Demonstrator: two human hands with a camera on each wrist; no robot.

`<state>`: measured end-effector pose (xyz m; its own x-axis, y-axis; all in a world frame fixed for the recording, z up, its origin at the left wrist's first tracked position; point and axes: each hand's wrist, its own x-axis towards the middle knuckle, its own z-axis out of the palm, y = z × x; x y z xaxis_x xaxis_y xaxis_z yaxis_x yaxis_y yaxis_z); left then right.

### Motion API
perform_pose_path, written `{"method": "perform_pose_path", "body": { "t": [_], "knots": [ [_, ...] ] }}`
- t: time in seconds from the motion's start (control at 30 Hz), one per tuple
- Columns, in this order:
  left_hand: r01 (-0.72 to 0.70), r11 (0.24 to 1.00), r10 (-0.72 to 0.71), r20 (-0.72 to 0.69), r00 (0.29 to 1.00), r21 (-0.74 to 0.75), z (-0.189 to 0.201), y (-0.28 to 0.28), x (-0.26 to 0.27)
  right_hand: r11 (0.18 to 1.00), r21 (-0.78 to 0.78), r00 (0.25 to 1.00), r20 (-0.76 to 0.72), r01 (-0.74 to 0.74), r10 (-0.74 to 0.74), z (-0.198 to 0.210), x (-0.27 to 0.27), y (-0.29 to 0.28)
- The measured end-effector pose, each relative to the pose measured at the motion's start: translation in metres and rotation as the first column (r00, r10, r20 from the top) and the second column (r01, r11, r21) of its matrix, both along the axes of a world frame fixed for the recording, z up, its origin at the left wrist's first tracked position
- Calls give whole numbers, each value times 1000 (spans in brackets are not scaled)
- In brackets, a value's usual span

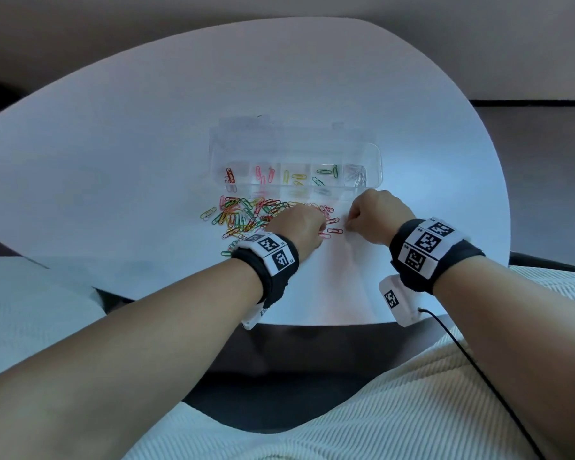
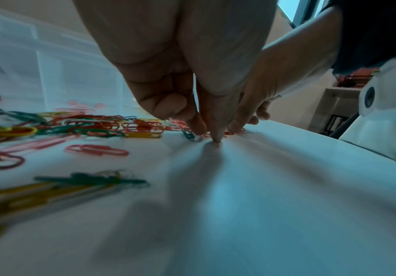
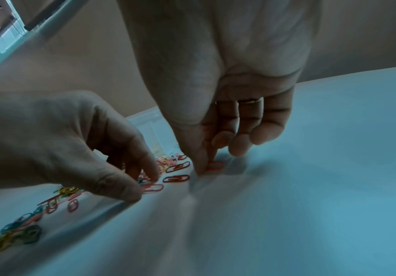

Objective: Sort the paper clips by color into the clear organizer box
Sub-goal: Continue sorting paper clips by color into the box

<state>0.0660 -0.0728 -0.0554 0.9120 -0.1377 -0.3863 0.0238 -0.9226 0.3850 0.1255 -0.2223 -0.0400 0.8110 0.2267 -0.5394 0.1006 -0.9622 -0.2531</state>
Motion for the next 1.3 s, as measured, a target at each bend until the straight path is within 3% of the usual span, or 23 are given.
{"method": "perform_pose_path", "body": {
  "t": [0.2, 0.33, 0.4, 0.47, 0.57, 0.67, 0.73, 0.9, 1.0, 1.17, 1.3],
  "knots": [
    [60, 993, -54, -52, 997, 103, 1, -8, -1, 999, 25, 992, -125, -22, 25, 12, -1, 2],
    [9, 1000, -9, -25, 1000, 1, 2, 0, -7, 988, 156, 980, -198, 12, 19, 19, 7, 2],
    [-76, 990, 78, 14, 997, -121, 5, 7, -12, 969, 236, 969, -247, 74, -14, 20, 9, 2],
    [-240, 920, 256, 14, 966, -309, 8, 15, -16, 951, 277, 958, -281, 134, -53, 21, 9, 4],
    [-456, 736, 483, -83, 871, -501, 9, 26, -21, 926, 322, 949, -299, 195, -96, 20, 6, 7],
    [-585, 567, 583, -219, 782, -580, 10, 32, -22, 897, 368, 931, -348, 244, -110, 20, 1, 11],
    [-632, 512, 604, -279, 747, -581, 14, 33, -21, 876, 397, 920, -375, 273, -116, 17, -2, 14],
    [-712, 436, 625, -385, 679, -550, 16, 34, -14, 951, 291, 990, -67, -102, 127, 9, -7, 15],
    [-721, 484, 628, -377, 681, -495, 14, 32, -7, 950, 220, 971, -43, -221, 236, 3, -10, 14],
    [-547, 777, 548, -94, 831, -311, 10, 24, -8, 959, 128, 966, -38, -251, 258, 0, -10, 14],
    [-420, 887, 423, -29, 906, -193, 7, 21, -4, 970, 99, 973, -46, -221, 226, -2, -11, 12]
  ]
}}
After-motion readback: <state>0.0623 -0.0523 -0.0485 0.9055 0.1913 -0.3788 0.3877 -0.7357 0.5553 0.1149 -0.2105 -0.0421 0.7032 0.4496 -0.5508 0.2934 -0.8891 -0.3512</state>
